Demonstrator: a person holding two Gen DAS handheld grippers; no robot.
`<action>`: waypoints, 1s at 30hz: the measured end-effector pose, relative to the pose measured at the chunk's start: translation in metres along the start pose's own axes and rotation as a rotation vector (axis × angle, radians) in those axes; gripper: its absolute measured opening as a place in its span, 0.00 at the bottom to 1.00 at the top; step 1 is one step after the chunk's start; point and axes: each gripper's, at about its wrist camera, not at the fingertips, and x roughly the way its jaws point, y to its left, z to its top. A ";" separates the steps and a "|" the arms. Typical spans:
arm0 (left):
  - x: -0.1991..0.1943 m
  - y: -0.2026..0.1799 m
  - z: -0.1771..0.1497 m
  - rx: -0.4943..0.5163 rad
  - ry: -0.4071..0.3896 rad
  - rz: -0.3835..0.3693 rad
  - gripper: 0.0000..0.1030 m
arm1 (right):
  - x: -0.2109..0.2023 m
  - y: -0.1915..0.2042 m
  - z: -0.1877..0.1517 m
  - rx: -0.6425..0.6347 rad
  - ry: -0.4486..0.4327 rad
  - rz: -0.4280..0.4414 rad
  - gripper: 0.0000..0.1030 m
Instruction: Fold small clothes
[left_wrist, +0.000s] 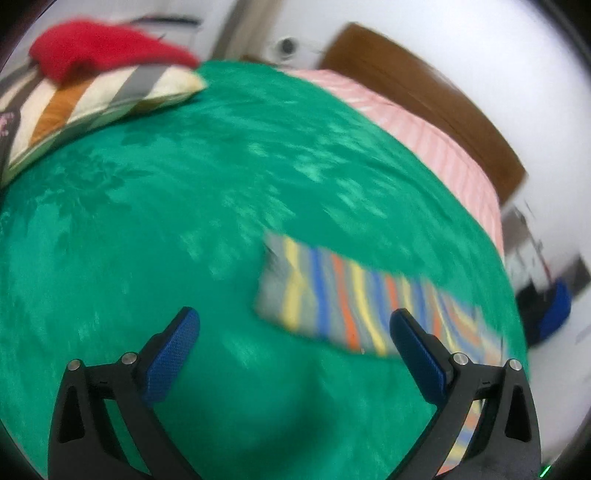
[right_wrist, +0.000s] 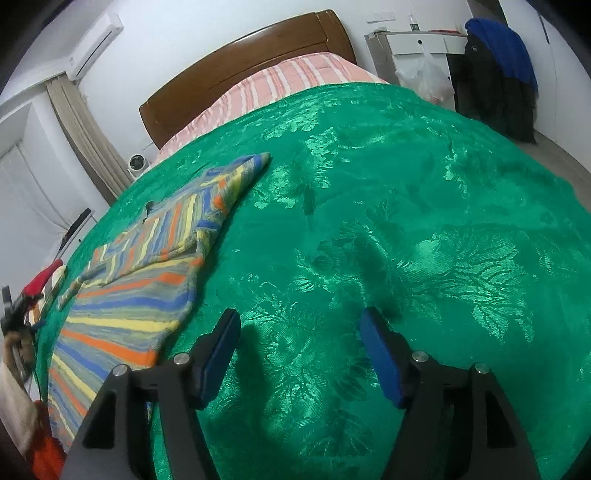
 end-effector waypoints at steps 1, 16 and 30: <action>0.012 0.006 0.011 -0.028 0.039 0.015 0.98 | 0.000 0.000 0.000 -0.001 -0.005 0.002 0.66; -0.010 -0.197 0.019 0.418 0.034 -0.135 0.02 | 0.001 0.002 -0.003 -0.012 -0.025 0.010 0.68; -0.026 -0.387 -0.182 0.754 0.257 -0.450 0.71 | -0.002 0.000 -0.004 0.001 -0.034 0.029 0.68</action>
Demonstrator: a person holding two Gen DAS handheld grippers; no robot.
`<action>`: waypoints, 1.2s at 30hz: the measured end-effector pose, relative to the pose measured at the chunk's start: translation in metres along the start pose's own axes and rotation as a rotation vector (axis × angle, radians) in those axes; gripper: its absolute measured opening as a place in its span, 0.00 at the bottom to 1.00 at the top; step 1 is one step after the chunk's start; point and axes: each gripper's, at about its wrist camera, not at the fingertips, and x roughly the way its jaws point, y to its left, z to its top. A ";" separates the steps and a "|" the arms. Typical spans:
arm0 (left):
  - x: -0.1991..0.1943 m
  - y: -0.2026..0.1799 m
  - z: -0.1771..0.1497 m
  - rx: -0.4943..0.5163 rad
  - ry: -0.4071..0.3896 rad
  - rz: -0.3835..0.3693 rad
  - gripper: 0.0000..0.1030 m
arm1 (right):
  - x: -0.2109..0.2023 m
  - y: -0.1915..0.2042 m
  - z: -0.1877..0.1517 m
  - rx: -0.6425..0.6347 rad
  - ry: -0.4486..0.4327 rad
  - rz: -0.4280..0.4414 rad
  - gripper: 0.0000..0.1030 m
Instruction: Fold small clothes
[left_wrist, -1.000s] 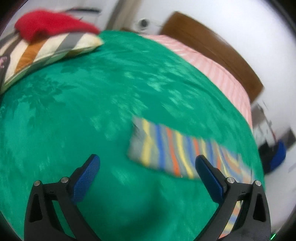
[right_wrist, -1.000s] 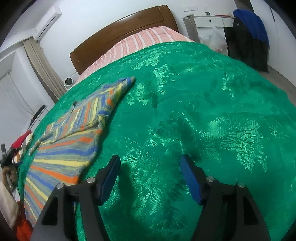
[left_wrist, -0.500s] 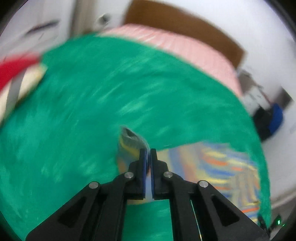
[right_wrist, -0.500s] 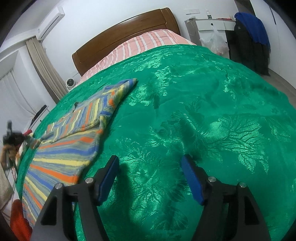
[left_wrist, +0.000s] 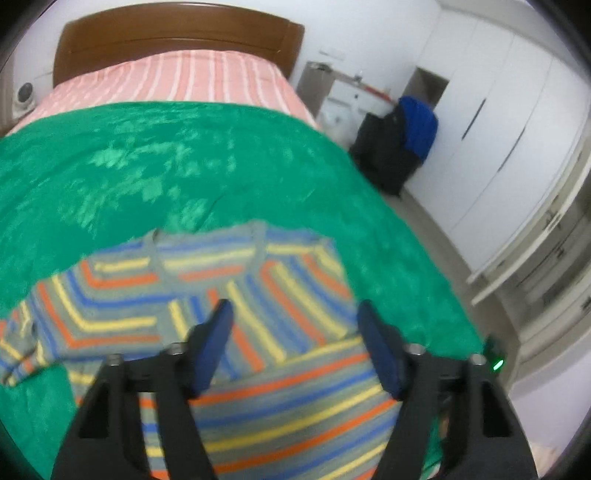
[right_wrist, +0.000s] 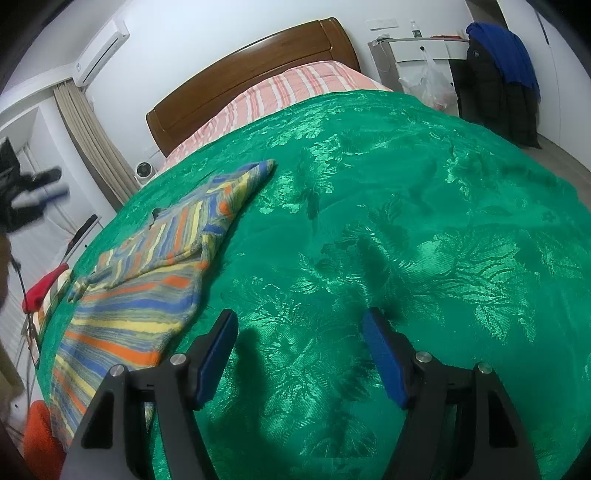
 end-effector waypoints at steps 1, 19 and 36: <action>-0.001 0.012 -0.008 0.008 0.015 0.031 0.71 | 0.000 0.000 0.000 0.002 -0.001 0.002 0.68; -0.025 0.266 -0.052 -0.108 0.154 0.402 0.70 | 0.003 0.003 -0.001 -0.019 0.000 -0.022 0.68; -0.144 0.353 -0.104 -0.937 -0.315 0.296 0.02 | 0.003 0.004 0.000 -0.016 -0.001 -0.014 0.69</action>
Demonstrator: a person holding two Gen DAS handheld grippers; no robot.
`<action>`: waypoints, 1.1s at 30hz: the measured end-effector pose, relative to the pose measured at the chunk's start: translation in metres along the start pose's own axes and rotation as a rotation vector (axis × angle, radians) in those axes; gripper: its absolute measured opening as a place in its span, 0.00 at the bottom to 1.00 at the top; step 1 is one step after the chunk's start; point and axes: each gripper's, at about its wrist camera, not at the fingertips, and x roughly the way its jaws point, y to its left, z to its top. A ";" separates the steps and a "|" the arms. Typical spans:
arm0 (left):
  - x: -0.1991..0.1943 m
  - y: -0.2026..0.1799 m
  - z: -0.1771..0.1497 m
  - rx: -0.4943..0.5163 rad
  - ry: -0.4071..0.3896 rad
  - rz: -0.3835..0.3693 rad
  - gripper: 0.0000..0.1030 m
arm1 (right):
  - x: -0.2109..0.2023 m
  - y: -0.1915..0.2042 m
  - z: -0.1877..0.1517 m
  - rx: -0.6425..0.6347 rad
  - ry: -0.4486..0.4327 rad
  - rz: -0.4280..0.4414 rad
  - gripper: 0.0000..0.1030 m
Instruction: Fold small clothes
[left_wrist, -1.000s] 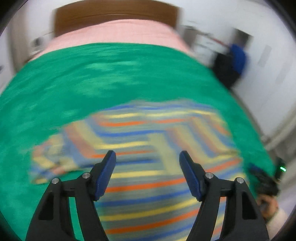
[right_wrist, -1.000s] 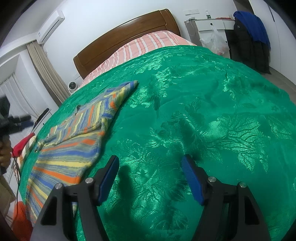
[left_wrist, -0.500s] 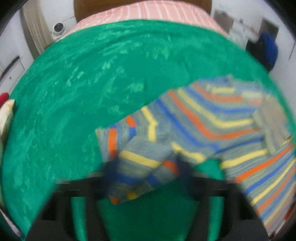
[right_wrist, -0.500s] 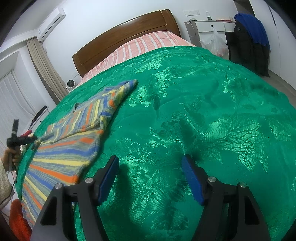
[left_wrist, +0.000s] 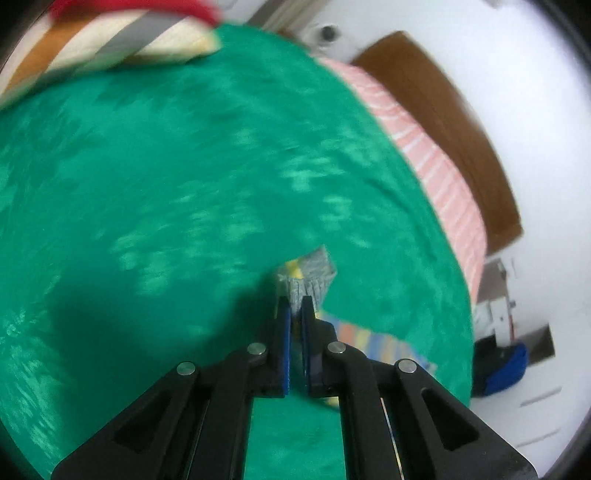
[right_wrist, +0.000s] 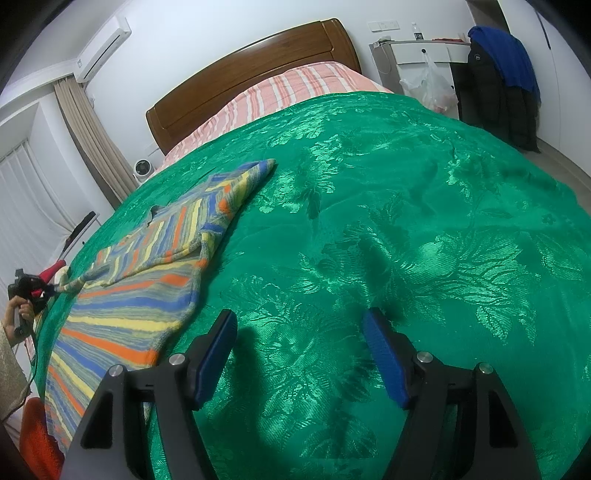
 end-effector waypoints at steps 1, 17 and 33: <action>0.000 -0.021 -0.002 0.049 -0.009 -0.026 0.02 | 0.000 0.000 0.000 0.000 0.000 0.000 0.69; 0.057 -0.278 -0.302 0.926 0.399 -0.224 0.71 | 0.000 0.000 0.000 0.005 -0.001 0.007 0.69; 0.085 -0.175 -0.202 1.192 0.215 0.018 0.04 | 0.002 0.000 0.000 -0.004 0.002 0.008 0.71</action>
